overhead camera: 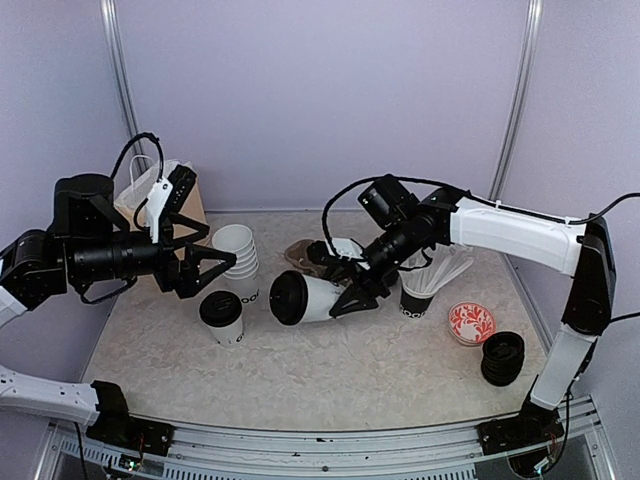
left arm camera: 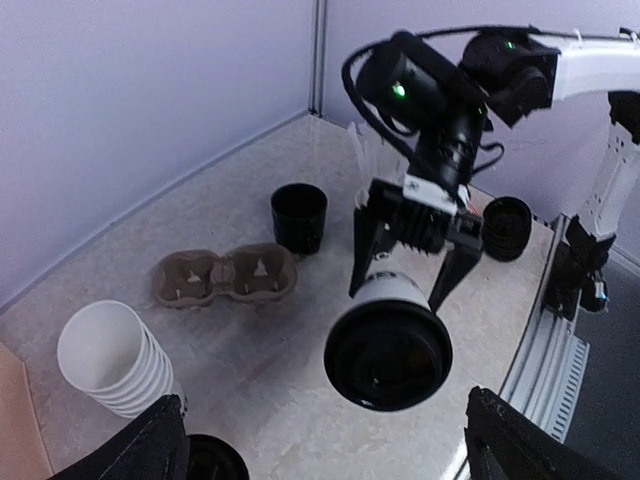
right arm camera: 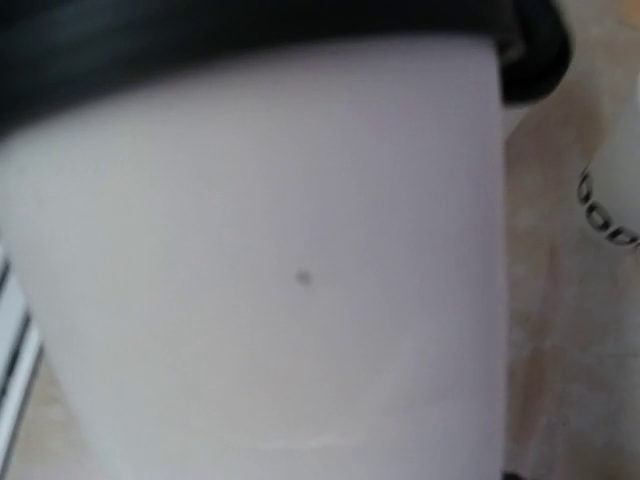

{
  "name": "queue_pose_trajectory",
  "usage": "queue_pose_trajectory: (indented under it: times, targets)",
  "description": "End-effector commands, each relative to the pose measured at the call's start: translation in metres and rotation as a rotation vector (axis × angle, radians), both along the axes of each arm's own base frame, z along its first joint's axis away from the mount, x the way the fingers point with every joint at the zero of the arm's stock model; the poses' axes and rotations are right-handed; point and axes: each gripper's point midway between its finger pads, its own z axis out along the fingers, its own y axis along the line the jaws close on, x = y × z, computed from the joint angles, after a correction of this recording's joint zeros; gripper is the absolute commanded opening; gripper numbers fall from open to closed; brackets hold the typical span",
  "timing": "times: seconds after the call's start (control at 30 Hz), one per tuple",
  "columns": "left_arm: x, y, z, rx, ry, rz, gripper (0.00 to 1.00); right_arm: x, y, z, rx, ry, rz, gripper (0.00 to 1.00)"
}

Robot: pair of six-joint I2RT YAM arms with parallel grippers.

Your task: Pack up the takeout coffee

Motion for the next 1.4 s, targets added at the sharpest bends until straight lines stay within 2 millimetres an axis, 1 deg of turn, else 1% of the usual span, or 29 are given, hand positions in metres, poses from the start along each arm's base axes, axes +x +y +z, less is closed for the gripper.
queue_pose_trajectory:
  times: [0.0,0.1,0.23,0.37,0.5,0.67,0.8,1.03,1.27,1.37]
  targets:
    - [-0.032,-0.016,-0.042,0.099,0.149,-0.122,0.93,-0.011,-0.004,0.027,0.073,0.075,-0.005,0.67]
    - [-0.04,-0.032,-0.049,0.118,0.149,-0.17,0.93,-0.009,-0.003,0.041,0.102,0.064,-0.025,0.67]
    - [-0.04,-0.049,-0.055,0.151,0.127,-0.183,0.94,-0.013,-0.004,0.051,0.125,0.063,-0.015,0.67]
    - [-0.039,-0.063,-0.059,0.16,0.113,-0.195,0.96,-0.019,-0.007,0.054,0.133,0.07,0.0,0.67]
    - [-0.03,-0.072,-0.065,0.181,0.098,-0.177,0.96,-0.026,-0.01,0.059,0.148,0.068,0.021,0.68]
    - [-0.026,-0.084,-0.067,0.183,0.084,-0.187,0.96,-0.032,-0.013,0.061,0.154,0.067,0.042,0.69]
    - [-0.023,-0.087,-0.062,0.168,0.067,-0.183,0.96,-0.034,-0.013,0.059,0.152,0.064,0.046,0.69]
    - [-0.023,-0.089,-0.048,0.122,0.039,-0.187,0.92,-0.036,-0.012,0.055,0.142,0.069,0.049,0.69]
    - [-0.025,-0.098,-0.05,0.117,0.048,-0.217,0.87,-0.036,-0.01,0.051,0.136,0.073,0.054,0.69]
    - [-0.026,-0.101,-0.047,0.102,0.044,-0.232,0.9,-0.036,-0.009,0.051,0.135,0.073,0.056,0.69]
